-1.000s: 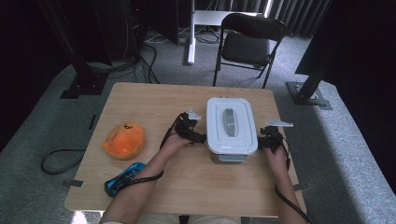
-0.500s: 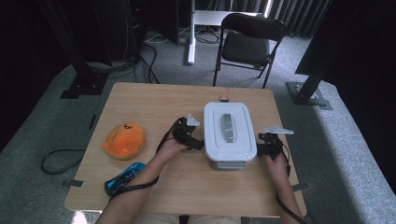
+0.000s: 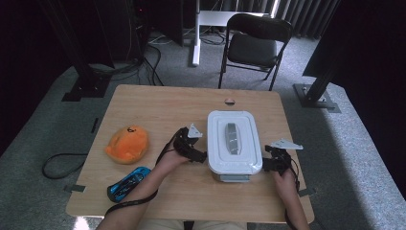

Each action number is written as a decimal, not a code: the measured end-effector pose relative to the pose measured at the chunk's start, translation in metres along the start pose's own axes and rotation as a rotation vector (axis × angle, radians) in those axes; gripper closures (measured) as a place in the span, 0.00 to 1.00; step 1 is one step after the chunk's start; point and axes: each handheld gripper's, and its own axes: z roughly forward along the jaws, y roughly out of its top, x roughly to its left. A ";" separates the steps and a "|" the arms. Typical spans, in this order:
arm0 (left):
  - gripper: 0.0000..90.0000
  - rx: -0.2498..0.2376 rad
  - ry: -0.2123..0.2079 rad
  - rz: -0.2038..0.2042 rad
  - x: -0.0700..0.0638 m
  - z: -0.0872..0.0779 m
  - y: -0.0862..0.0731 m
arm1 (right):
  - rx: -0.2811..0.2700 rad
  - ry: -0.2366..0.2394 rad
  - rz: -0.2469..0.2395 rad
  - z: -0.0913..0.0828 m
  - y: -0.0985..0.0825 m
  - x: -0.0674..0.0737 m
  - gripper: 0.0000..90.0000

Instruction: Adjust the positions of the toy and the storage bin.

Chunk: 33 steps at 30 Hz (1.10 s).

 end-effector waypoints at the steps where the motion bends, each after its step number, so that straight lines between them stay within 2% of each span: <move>1: 0.04 0.000 0.002 0.005 -0.002 -0.002 -0.001 | 0.001 0.003 0.002 -0.001 -0.001 0.001 0.27; 13: 0.04 -0.006 -0.018 0.030 -0.016 -0.017 -0.014 | -0.013 0.034 -0.001 -0.013 -0.014 0.014 0.27; 21: 0.04 -0.016 -0.034 0.018 -0.022 -0.026 -0.025 | -0.021 0.049 -0.010 -0.021 -0.022 0.023 0.29; 26: 0.04 -0.018 -0.029 0.030 -0.030 -0.031 -0.028 | -0.023 0.063 -0.014 -0.024 -0.025 0.025 0.29; 33: 0.04 -0.022 -0.052 0.041 -0.041 -0.038 -0.034 | -0.021 0.067 -0.021 -0.023 -0.025 0.026 0.29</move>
